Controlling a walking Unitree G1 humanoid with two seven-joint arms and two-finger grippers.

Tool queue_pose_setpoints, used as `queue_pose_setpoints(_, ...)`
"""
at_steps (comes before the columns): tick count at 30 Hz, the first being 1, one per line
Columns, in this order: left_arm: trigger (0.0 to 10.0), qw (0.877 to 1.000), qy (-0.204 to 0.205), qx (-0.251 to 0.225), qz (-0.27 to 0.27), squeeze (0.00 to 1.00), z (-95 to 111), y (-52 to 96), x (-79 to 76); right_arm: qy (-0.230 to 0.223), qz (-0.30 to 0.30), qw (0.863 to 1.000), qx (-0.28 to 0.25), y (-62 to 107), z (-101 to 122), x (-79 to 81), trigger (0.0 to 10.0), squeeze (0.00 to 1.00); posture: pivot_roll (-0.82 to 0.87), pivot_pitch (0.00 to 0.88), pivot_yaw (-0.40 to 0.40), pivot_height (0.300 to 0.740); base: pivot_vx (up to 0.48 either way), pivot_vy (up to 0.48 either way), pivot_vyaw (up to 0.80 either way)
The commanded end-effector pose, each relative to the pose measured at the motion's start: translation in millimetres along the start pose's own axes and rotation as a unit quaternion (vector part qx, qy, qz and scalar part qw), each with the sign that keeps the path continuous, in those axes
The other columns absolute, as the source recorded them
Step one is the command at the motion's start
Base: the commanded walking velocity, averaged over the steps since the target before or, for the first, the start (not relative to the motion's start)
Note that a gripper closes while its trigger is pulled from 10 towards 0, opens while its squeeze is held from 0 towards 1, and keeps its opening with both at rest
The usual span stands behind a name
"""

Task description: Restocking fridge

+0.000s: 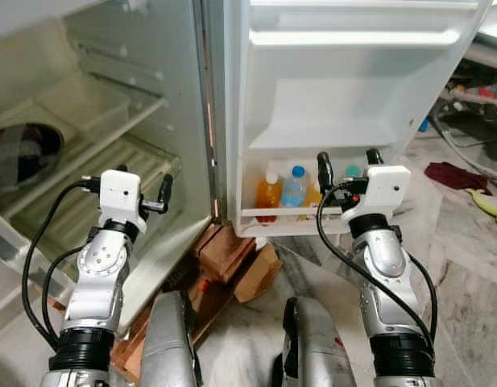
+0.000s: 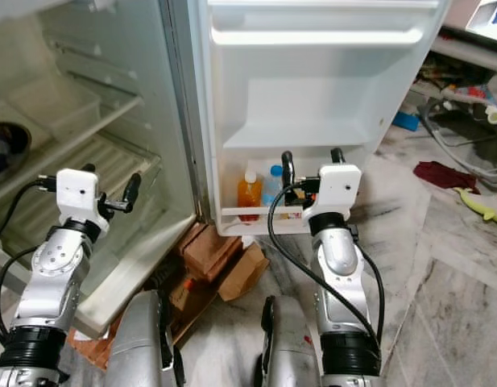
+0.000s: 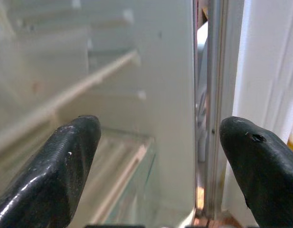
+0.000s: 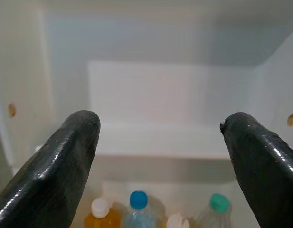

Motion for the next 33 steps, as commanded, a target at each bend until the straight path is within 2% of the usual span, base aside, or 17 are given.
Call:
queue_pose_setpoints(1, 10.0, 1.0, -0.003, -0.013, -0.01, 0.0, 8, -3.4, -3.3, -0.001, -0.01, 1.0, -0.01, -2.4, 9, -1.2, 10.0, 0.0, -0.03, 0.0, -0.03, 0.685, 0.0, 0.0, 0.0)
queue_pose_setpoints(6, 10.0, 1.0, -0.006, 0.002, -0.003, 0.0, -1, 3.8, 3.1, -0.007, -0.017, 1.0, 0.013, -0.4, -2, -0.6, 10.0, 0.0, -0.02, 0.0, -0.029, 0.71, 0.0, 0.0, 0.0)
queue_pose_setpoints(10, 10.0, 1.0, -0.005, 0.01, 0.002, 0.0, -9, 9.8, 2.1, -0.006, -0.031, 0.999, 0.04, -1.6, -11, -8.1, 10.0, 0.0, -0.01, 0.0, -0.047, 0.74, 0.0, 0.0, 0.0)
queue_pose_setpoints(16, 10.0, 1.0, -0.008, 0.0, -0.012, 0.0, -2, 9.5, -7.3, 0.009, -0.034, 0.998, 0.059, -6.3, -15, -12.1, 10.0, 0.0, 0.0, 0.0, -0.075, 0.74, 0.0, 0.0, 0.0)
queue_pose_setpoints(18, 10.0, 1.0, -0.01, -0.003, -0.01, 0.0, 0, 8.1, -5.8, 0.016, -0.036, 0.997, 0.069, -5.3, -20, -13.5, 10.0, 0.0, 0.0, 0.0, -0.075, 0.74, 0.0, 0.0, 0.0)
queue_pose_setpoints(21, 10.0, 1.0, -0.013, -0.003, -0.005, 0.0, 2, 6.7, -0.1, -0.001, -0.053, 0.994, 0.09, -2.6, -28, -16.5, 10.0, 0.0, 0.0, 0.0, -0.077, 0.74, 0.0, 0.0, 0.0)
queue_pose_setpoints(26, 10.0, 1.0, -0.021, 0.002, 0.001, 0.0, 0, 5.8, 2.1, 0.017, -0.049, 0.994, 0.093, -1.6, -30, -16.0, 10.0, 0.0, -0.01, 0.0, -0.068, 0.74, 0.0, 0.0, 0.0)
queue_pose_setpoints(28, 10.0, 1.0, -0.018, 0.01, 0.004, 0.0, -3, 6.1, 1.1, 0.005, -0.049, 0.994, 0.096, -0.6, -31, -14.3, 10.0, 0.0, -0.01, 0.0, -0.06, 0.74, 0.0, 0.0, 0.0)
queue_pose_setpoints(31, 10.0, 1.0, -0.017, 0.014, -0.001, 0.0, -6, 6.5, -3.9, 0.065, -0.053, 0.991, 0.107, 1.7, -33, -12.6, 10.0, 0.0, -0.01, 0.0, -0.057, 0.74, 0.0, 0.0, 0.0)
queue_pose_setpoints(33, 10.0, 1.0, -0.021, 0.012, -0.002, 0.0, -6, 5.6, -6.2, 0.08, 0.002, 0.991, 0.103, 1.7, -33, 2.1, 10.0, 0.0, -0.02, 0.0, -0.055, 0.74, 0.0, 0.0, 0.0)
Point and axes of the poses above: a point about 5 cm out from each wrist's last joint towards the gripper, its own y axis pointing back from the gripper into the wrist, its own z axis along the axis of the wrist's last joint, x = y × z, the point moved 6 cm from there along -y, pointing out of the wrist towards the gripper, and after that the axes turned 6 degrees about y, right-handed, at the moved point
